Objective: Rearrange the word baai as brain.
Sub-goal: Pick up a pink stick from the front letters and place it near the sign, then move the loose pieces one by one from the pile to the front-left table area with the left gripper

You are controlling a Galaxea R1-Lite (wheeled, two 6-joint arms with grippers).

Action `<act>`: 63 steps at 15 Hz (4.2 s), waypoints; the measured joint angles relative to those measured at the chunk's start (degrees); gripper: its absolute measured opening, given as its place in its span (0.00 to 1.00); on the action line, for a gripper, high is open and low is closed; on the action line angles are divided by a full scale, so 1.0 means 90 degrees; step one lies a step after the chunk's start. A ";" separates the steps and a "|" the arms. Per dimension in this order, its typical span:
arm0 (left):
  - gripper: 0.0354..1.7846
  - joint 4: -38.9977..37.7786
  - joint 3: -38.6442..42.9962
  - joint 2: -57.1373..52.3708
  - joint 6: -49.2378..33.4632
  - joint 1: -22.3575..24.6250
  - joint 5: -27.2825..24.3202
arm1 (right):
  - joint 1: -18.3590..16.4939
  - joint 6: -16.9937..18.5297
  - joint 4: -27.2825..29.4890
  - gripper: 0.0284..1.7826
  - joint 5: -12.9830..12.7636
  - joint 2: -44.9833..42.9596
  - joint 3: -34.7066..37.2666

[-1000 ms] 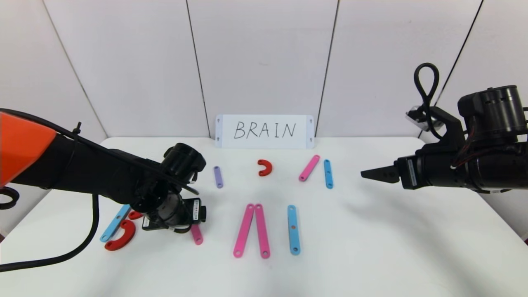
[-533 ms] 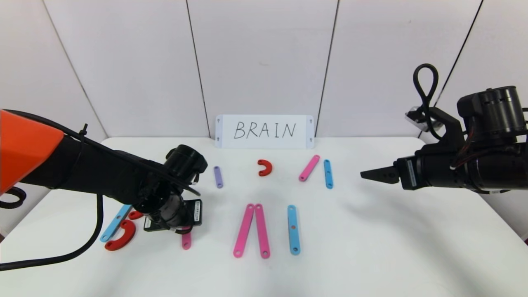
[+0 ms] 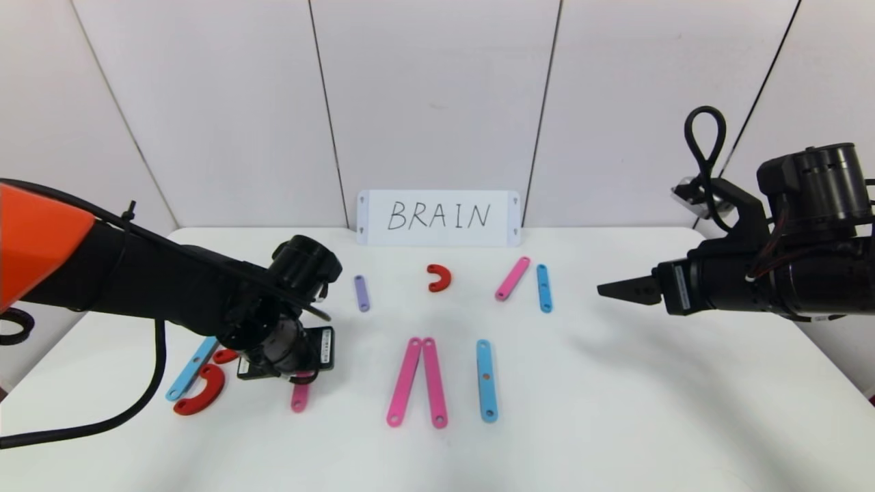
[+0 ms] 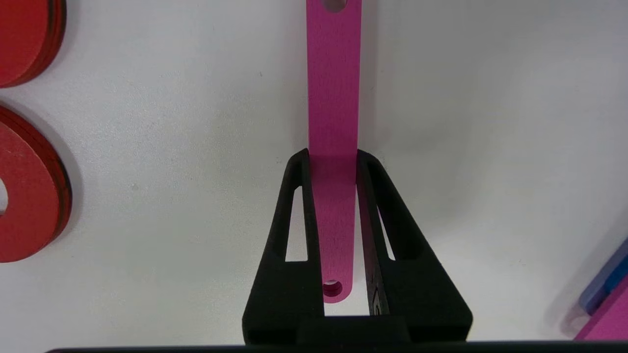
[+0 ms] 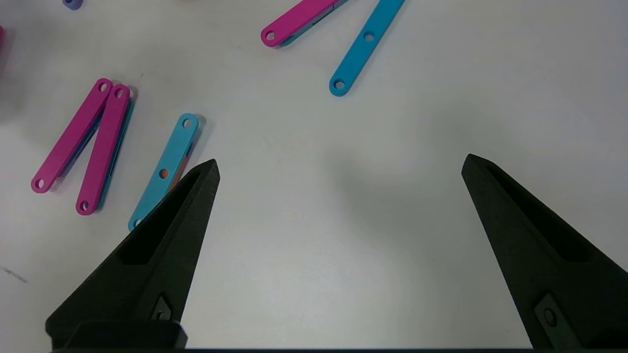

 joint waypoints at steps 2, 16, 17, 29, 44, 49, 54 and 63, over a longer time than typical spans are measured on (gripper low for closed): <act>0.14 0.0019 -0.0238 -0.0149 0.0172 0.0018 -0.0012 | -0.0003 -0.0003 0.0000 0.97 0.0000 0.0000 0.0007; 0.14 0.0014 -0.4248 0.0956 0.2013 -0.0188 -0.2058 | -0.0076 0.0012 0.0008 0.97 0.0000 -0.0199 0.0024; 0.14 0.0007 -0.4413 0.1143 0.2001 -0.0255 -0.2158 | -0.0079 0.0012 0.0008 0.97 0.0000 -0.0234 0.0030; 0.14 -0.1271 -0.5239 0.2996 0.1963 -0.0975 -0.2163 | -0.0107 0.0012 0.0000 0.97 -0.0008 -0.0405 0.0042; 0.31 -0.1292 -0.5377 0.3553 0.1967 -0.1173 -0.2053 | -0.0100 0.0003 -0.0001 0.97 -0.0011 -0.0349 0.0056; 0.78 -0.1300 -0.5406 0.3554 0.1930 -0.1177 -0.2060 | -0.0100 0.0003 0.0000 0.97 -0.0008 -0.0329 0.0056; 0.97 -0.1292 -0.5482 0.3455 0.1896 -0.1177 -0.2056 | -0.0100 0.0005 -0.0001 0.97 -0.0008 -0.0337 0.0056; 0.97 -0.0857 -0.5442 0.2819 0.2101 -0.0794 -0.1289 | -0.0103 -0.0022 -0.0004 0.97 -0.0003 -0.0351 0.0085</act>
